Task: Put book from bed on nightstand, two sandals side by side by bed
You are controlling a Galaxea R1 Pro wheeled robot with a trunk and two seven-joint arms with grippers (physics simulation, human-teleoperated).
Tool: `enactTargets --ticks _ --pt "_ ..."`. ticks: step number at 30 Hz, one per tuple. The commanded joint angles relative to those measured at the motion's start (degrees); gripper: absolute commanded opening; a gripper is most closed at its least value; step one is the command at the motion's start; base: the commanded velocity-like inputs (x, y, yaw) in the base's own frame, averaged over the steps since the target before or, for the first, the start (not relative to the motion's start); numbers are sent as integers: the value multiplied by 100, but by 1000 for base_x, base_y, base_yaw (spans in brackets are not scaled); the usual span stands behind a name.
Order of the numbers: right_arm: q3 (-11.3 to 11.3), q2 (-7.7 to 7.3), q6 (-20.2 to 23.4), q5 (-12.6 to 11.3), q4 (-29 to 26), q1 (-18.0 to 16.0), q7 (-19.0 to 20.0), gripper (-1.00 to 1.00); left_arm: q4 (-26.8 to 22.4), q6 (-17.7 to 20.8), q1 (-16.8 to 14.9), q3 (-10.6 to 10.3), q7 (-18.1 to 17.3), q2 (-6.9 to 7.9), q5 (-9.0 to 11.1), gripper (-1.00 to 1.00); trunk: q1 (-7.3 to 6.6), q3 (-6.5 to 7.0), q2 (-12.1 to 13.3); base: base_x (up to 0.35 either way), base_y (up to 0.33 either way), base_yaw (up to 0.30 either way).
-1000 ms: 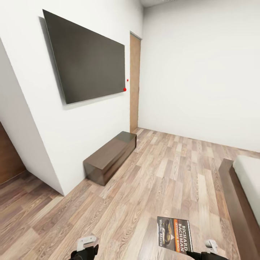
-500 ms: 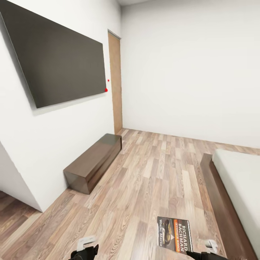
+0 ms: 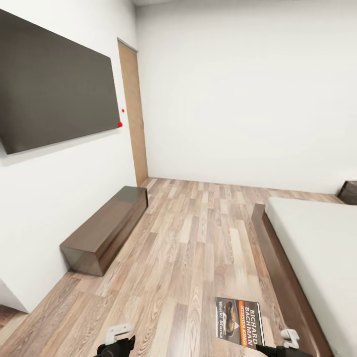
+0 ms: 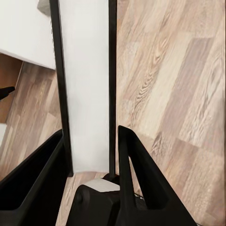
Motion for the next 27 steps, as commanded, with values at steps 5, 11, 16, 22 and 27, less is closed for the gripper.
enactTargets --ticks 5,11,16,22,27 --pt "-44 4 63 11 -4 -6 32 -100 6 -18 -4 -5 -24 1 55 100 1 -8 -7 0 0 -294" --pt "-44 5 61 11 -4 -6 32 -100 6 -18 -6 -5 -24 1 55 100 1 -8 -7 0 0 -294" --pt "-44 11 61 11 -4 -6 32 -100 7 -18 -6 -5 -24 1 56 100 1 -8 -7 0 0 -294" --pt "-44 12 61 11 -4 -6 32 -100 6 -18 -2 -5 -24 1 55 100 1 -8 -7 0 0 -294" --pt "-44 13 62 11 -4 -6 32 -100 7 -18 -6 -5 -24 1 54 100 1 -8 -7 0 0 -294"
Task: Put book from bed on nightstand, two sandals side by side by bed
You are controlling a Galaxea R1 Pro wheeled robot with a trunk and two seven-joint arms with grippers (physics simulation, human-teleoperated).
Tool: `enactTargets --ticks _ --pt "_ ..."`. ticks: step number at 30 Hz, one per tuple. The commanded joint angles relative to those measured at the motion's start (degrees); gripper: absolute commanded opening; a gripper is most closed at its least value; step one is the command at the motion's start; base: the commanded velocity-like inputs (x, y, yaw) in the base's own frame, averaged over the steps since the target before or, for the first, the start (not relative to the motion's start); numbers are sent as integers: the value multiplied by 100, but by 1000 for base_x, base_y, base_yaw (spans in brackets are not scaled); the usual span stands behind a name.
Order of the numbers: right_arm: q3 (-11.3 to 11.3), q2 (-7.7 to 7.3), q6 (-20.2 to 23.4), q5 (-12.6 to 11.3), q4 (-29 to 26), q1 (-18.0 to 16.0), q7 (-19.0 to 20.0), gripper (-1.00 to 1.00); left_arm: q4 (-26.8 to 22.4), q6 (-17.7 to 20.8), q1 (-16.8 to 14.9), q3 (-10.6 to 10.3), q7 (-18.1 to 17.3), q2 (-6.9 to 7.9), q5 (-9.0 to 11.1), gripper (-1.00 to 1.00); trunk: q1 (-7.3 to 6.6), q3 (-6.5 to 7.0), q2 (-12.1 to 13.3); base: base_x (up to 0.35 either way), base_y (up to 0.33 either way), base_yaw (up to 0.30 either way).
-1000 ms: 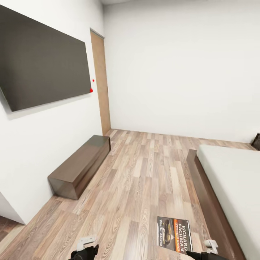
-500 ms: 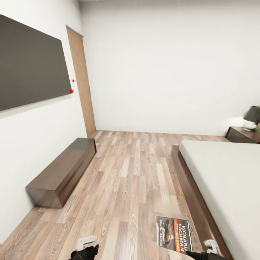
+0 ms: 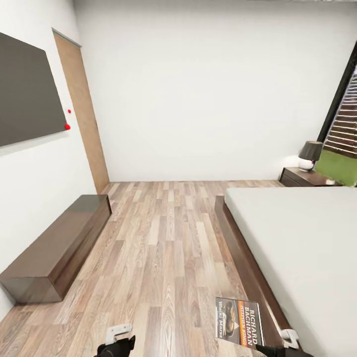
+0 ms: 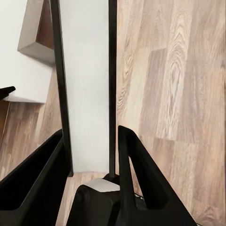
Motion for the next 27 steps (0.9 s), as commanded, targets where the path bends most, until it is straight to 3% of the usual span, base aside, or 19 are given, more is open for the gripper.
enactTargets --ticks 1,9,27 --pt "-44 5 60 11 -4 -6 32 -100 6 -18 -2 -5 -24 1 54 100 1 -8 -6 0 0 -294" --pt "-44 5 63 11 -4 -6 32 -100 6 -18 1 -5 -24 1 54 100 1 -8 -6 0 0 -234" --pt "-44 5 61 13 -4 -6 32 -100 7 -18 -2 -5 -24 1 54 100 1 -8 -6 0 0 -12"
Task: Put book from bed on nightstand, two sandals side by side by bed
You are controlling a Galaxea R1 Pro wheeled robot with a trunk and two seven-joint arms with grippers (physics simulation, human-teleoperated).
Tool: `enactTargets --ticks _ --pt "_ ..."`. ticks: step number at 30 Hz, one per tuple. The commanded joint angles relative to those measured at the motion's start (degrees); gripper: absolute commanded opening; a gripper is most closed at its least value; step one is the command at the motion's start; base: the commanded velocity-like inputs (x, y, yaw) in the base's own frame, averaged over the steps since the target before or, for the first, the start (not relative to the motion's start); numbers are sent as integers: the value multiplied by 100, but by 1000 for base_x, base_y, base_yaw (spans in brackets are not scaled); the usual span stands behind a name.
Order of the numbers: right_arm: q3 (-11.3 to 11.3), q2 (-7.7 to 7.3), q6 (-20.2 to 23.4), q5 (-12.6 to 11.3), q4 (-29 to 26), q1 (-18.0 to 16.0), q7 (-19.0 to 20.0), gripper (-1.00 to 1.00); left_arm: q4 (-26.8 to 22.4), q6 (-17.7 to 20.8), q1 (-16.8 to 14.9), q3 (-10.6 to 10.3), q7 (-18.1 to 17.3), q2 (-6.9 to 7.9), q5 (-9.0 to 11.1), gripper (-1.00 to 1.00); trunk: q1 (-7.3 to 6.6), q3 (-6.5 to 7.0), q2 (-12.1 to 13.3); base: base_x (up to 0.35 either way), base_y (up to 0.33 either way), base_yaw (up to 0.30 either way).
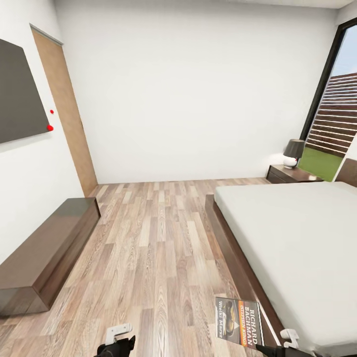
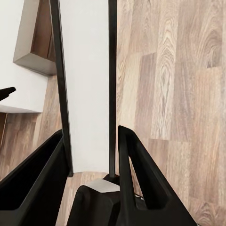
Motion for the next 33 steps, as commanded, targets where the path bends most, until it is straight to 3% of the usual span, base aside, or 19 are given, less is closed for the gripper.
enactTargets --ticks 1,20,33 --pt "-40 4 59 20 -3 -5 31 -100 8 -18 -5 -5 -24 0 54 100 1 -8 -6 0 0 0" --pt "-40 4 57 27 123 -5 31 -100 8 -18 -6 -5 -24 0 59 100 1 -8 -6 288 1 0" --pt "-40 13 39 28 313 -5 31 -100 10 -17 -5 -5 -24 0 60 100 1 -8 -6 328 87 1"
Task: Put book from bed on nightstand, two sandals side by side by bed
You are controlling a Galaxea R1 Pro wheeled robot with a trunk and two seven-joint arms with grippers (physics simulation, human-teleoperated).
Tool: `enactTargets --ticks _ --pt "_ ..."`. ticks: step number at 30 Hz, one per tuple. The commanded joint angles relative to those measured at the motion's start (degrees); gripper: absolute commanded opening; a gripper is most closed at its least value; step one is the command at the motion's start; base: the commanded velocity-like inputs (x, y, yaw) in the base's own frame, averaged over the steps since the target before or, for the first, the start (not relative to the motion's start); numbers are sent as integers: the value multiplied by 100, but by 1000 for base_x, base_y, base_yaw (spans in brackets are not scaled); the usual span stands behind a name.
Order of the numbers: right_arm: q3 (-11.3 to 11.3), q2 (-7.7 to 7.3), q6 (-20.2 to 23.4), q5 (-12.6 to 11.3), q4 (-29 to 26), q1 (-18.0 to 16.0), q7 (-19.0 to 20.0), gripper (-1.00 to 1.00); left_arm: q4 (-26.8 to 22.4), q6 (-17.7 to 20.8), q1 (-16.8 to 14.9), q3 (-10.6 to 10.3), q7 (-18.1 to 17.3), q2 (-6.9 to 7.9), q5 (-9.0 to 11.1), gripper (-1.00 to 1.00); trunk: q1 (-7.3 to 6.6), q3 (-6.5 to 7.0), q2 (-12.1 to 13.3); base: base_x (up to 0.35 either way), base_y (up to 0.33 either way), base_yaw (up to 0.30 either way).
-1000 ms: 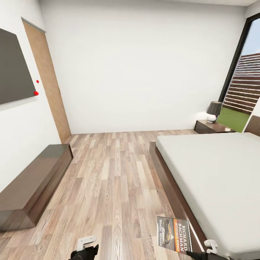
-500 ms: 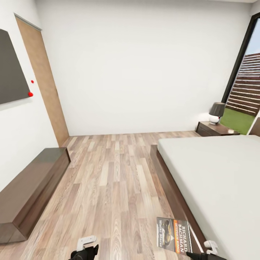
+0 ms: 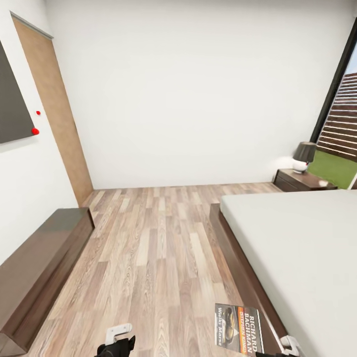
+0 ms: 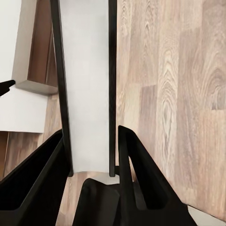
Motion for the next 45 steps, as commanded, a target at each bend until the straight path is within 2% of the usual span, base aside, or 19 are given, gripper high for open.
enactTargets --ticks 1,13,45 --pt "-50 4 62 12 -5 -5 32 -100 8 -19 -6 -5 -24 0 52 100 4 -8 -5 326 99 71" --pt "-51 -5 70 12 -4 -5 54 -100 10 -20 -7 -6 -24 -1 56 100 4 -27 -5 326 99 154" --pt "-50 4 62 11 -4 -5 33 -100 13 -20 -5 -12 -24 -9 56 100 4 -27 -5 329 29 -21"
